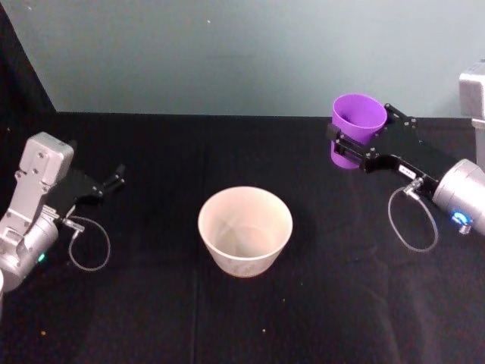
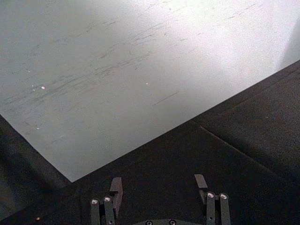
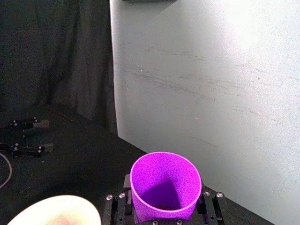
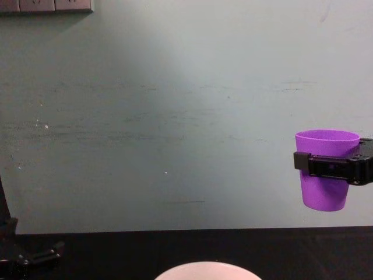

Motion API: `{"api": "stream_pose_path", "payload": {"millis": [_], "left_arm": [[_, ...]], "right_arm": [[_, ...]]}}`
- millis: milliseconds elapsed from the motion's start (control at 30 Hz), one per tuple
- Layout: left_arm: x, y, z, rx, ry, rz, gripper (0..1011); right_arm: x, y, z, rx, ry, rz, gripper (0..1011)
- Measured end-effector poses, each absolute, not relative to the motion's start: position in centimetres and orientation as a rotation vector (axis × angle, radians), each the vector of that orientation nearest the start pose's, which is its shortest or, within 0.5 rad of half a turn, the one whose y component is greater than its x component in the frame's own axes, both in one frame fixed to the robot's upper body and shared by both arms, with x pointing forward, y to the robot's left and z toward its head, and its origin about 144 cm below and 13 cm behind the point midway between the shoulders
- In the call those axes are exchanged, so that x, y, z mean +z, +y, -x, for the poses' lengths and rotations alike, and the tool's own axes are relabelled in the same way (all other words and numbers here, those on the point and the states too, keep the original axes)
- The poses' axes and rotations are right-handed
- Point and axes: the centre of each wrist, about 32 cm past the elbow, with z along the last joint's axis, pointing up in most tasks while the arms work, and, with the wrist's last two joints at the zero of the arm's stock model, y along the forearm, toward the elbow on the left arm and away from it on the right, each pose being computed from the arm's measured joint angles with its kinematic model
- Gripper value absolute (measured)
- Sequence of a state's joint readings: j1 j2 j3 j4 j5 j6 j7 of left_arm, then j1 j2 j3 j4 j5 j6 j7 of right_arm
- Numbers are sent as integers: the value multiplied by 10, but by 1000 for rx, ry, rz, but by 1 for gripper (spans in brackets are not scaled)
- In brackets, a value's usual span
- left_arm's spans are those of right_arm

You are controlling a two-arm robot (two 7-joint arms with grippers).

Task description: Pick up the cup and pour the mung beans from the cup into the bowl.

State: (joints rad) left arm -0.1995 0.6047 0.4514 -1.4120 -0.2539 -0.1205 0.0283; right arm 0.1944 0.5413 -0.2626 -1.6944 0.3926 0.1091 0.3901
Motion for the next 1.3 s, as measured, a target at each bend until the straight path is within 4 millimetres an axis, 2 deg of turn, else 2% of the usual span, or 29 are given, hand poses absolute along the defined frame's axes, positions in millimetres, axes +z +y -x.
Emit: {"api": "stream_pose_path", "payload": {"millis": [167, 500, 767, 900, 1300], "left_arm": [[1140, 310, -489, 1248, -285, -304, 1000], [1140, 310, -489, 1248, -285, -305, 1000], [1140, 310, -489, 1248, -285, -304, 1000], [1140, 310, -489, 1248, -285, -304, 1000], [1140, 310, -489, 1248, -285, -304, 1000]], "right_arm": [[1243, -287, -497, -898, -190, 120, 744], [1249, -271, -524, -870, -230, 187, 746], [1256, -245, -543, -805, -417, 409, 746], [1261, -230, -545, -775, -553, 562, 746], [1261, -207, -532, -716, -820, 783, 746]]}}
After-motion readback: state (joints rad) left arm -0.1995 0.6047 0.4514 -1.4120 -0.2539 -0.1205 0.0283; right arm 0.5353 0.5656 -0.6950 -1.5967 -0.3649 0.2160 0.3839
